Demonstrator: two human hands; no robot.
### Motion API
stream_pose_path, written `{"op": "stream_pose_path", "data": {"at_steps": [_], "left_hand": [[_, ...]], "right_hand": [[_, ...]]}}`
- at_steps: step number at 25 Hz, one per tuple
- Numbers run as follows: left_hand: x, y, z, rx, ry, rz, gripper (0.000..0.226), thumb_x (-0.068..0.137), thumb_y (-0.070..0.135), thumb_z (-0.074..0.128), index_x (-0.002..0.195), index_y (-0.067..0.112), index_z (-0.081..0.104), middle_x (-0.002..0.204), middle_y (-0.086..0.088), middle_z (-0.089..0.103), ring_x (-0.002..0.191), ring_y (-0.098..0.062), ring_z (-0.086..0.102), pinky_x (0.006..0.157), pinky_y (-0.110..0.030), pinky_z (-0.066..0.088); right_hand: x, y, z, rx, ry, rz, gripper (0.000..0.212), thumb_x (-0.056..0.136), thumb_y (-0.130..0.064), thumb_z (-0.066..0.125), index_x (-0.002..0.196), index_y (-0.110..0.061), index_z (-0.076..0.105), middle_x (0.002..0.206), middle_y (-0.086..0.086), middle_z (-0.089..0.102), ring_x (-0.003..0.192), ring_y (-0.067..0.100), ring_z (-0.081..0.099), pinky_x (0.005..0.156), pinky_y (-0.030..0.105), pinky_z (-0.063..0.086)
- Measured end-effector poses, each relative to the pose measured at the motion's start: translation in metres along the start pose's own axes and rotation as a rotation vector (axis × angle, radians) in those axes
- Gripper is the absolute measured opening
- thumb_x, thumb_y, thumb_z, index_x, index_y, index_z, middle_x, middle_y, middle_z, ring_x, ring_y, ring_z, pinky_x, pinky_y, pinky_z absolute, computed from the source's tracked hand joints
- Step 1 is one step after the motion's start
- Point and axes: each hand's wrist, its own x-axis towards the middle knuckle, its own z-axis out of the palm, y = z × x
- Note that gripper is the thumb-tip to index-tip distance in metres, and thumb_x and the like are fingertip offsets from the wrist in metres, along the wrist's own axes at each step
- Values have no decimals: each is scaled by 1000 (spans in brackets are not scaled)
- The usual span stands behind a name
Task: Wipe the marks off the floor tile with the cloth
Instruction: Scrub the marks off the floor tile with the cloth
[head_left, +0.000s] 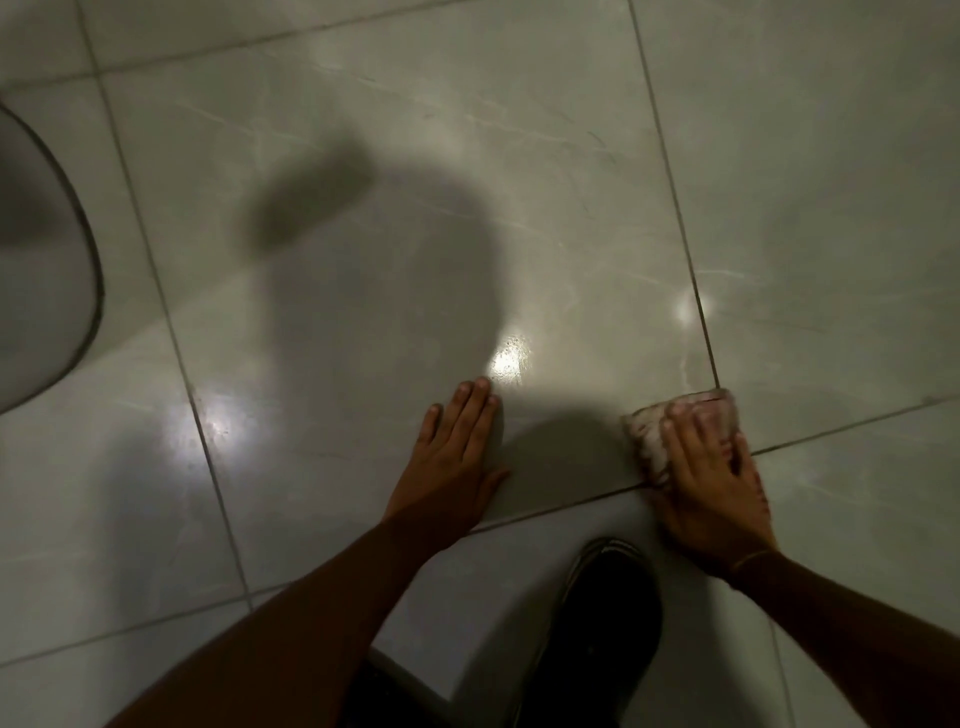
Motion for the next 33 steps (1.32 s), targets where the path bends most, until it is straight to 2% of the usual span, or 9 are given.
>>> {"op": "stream_pose_path", "data": {"at_steps": [4,6,9,12,16,19,24,30,33], "left_hand": [[-1,2,-1,-4,-14,-10,81,106,52,46,169,11,17,180,-9,7,167,-27,4,132,-51,13],[0,3,-3,-8,-20,-13,81,106,53,46,169,11,17,180,-8,6,167,-27,2,132,-50,11],[0,1,-2,10,-17,-3,82,104,54,46,168,11,18,180,-7,6,167,-27,3,131,-48,8],[1,1,0,29,-10,-6,84,103,54,49,168,10,19,179,-9,11,167,-29,9,130,-48,9],[0,1,0,43,7,2,85,102,53,51,167,9,21,179,-12,15,166,-30,13,129,-52,17],[1,1,0,55,24,7,86,100,54,52,166,7,25,177,-14,21,164,-32,19,126,-55,26],[2,3,-1,84,38,12,84,101,56,50,164,3,31,175,-17,26,162,-34,21,126,-54,24],[4,7,-17,60,-31,-2,89,96,52,67,162,1,36,174,-18,27,160,-37,22,123,-58,29],[5,11,-25,47,-65,-27,90,94,51,71,162,2,37,174,-17,27,160,-37,28,123,-58,34]], "right_hand": [[62,27,-26,130,33,479,89,103,-61,31,172,-7,15,183,13,11,168,37,14,127,71,22],[115,6,-41,167,118,552,88,105,-61,28,173,-7,11,182,15,11,168,40,13,127,71,21],[163,-54,-46,132,163,404,88,106,-63,29,173,-9,12,182,17,13,167,42,15,131,70,13],[141,-103,-29,65,156,39,86,107,-65,30,172,-10,21,180,17,23,166,41,20,132,60,1],[35,-62,1,43,57,-137,81,108,-63,29,175,-18,17,184,5,7,169,32,13,130,64,18],[2,10,-3,46,-24,97,84,101,-57,38,171,-13,24,183,8,10,166,36,23,121,67,33],[112,24,-37,168,87,482,85,106,-58,29,173,-11,8,183,12,10,168,39,16,126,69,27],[144,-83,-36,45,91,35,81,109,-60,28,173,-11,16,180,17,19,167,40,18,132,59,2],[65,-72,-18,12,-4,-159,80,110,-61,23,174,-14,15,182,10,15,167,36,19,132,62,12]]}}
